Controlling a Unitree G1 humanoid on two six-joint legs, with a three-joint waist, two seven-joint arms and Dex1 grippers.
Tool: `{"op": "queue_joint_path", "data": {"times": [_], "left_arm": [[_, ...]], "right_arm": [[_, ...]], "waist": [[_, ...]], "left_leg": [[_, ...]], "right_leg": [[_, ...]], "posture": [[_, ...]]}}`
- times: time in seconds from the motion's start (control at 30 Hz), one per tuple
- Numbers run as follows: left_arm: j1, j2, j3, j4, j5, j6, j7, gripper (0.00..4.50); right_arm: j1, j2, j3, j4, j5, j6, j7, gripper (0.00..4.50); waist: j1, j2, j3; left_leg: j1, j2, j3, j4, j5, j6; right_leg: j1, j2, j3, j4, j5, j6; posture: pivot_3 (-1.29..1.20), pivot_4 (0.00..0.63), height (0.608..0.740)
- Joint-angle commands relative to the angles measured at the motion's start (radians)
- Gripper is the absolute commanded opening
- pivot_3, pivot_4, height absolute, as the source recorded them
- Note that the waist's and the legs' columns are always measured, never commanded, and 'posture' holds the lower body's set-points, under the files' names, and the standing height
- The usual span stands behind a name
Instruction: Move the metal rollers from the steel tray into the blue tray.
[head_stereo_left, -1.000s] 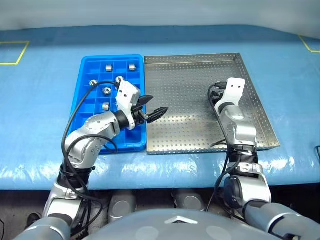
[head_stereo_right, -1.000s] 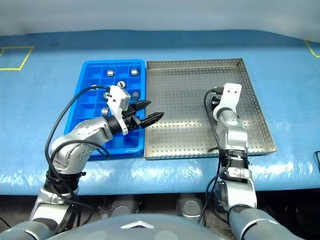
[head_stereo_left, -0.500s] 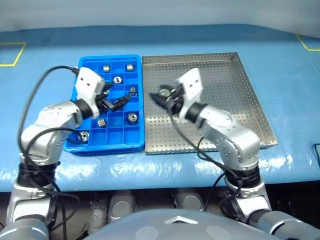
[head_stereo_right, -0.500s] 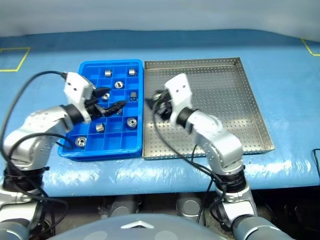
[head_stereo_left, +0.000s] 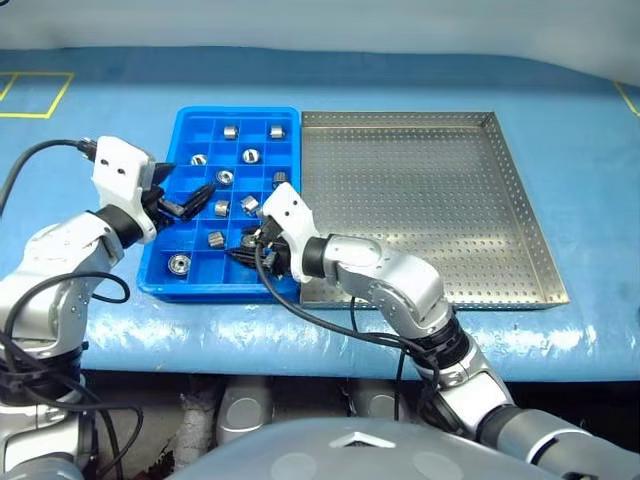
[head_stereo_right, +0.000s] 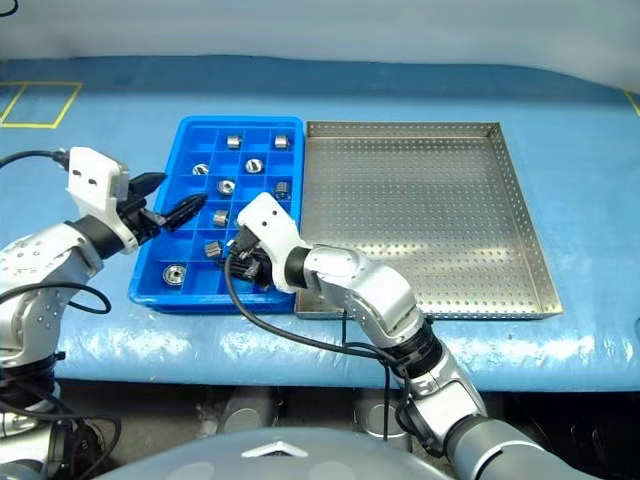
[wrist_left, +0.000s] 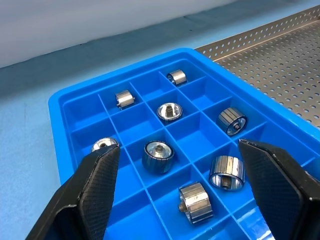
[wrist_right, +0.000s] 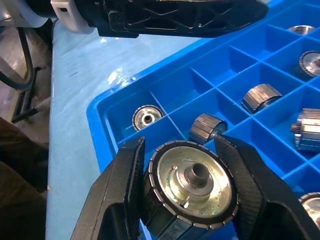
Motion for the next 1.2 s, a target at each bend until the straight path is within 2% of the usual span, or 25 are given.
{"op": "queue_joint_path", "data": {"times": [0.03,0.3,0.53,0.7,0.87,0.93,1.07,1.2], "left_arm": [[-0.002,-0.005,0.040,-0.047,-0.016,0.006,0.013,4.12],[-0.017,-0.013,0.019,-0.039,-0.022,0.006,0.015,4.12],[-0.045,-0.026,-0.016,-0.021,-0.020,0.001,0.005,4.12],[-0.066,-0.056,-0.066,-0.008,-0.021,-0.011,-0.006,4.12],[-0.082,-0.109,-0.156,0.005,-0.008,-0.050,-0.033,4.12],[-0.087,-0.122,-0.196,0.017,0.005,-0.079,-0.058,4.12],[-0.111,-0.115,-0.256,0.067,0.039,-0.122,-0.108,4.12],[-0.143,-0.119,-0.280,0.113,0.069,-0.161,-0.133,4.12]], "right_arm": [[-0.013,0.031,0.002,0.005,0.003,-0.022,0.012,1.87],[-0.025,0.082,-0.027,0.117,-0.036,-0.058,-0.009,1.87],[-0.026,0.102,-0.064,0.108,-0.045,-0.077,-0.015,4.16],[-0.012,0.074,-0.127,0.015,-0.058,-0.105,-0.044,4.16],[0.073,-0.082,-0.217,-0.130,-0.118,-0.162,-0.066,4.16],[0.138,-0.209,-0.285,-0.203,-0.116,-0.166,-0.018,4.16],[0.239,-0.383,-0.457,-0.264,-0.033,-0.156,0.083,4.16],[0.303,-0.502,-0.561,-0.274,-0.005,-0.169,0.146,4.16]], "waist": [[0.002,0.000,0.000],[0.004,0.000,0.000],[0.006,0.000,0.000],[0.005,0.000,0.000],[0.008,-0.001,-0.001],[0.009,-0.001,-0.001],[-0.010,-0.001,-0.001],[-0.040,-0.001,0.000]], "left_leg": [[0.000,0.000,0.000,0.000,0.000,0.000],[0.000,0.000,0.000,0.000,0.000,0.000],[0.000,0.000,0.000,0.000,0.000,0.000],[0.000,0.000,0.000,0.000,0.000,0.000],[-0.001,-0.001,0.000,0.000,0.000,-0.001],[-0.001,-0.002,0.001,0.001,0.000,-0.001],[-0.001,-0.002,0.001,0.001,0.000,-0.001],[0.000,-0.001,0.001,0.001,0.000,0.000]], "right_leg": [[0.000,0.000,0.000,0.000,0.000,0.000],[0.000,0.000,0.000,0.000,0.000,0.000],[0.000,0.000,0.000,0.000,0.000,0.000],[0.000,0.000,0.000,0.000,0.000,0.000],[0.001,-0.001,0.000,-0.001,0.000,0.001],[0.000,-0.002,0.000,-0.002,0.000,0.001],[0.000,-0.002,0.000,-0.002,0.000,0.001],[0.001,0.000,0.001,-0.001,0.000,0.001]], "posture": [[0.15,0.150,0.740],[0.15,0.150,0.740],[0.13,0.150,0.740],[0.10,0.150,0.740],[0.07,0.150,0.740],[0.04,0.150,0.740],[-0.02,0.150,0.740],[-0.07,0.150,0.740]]}}
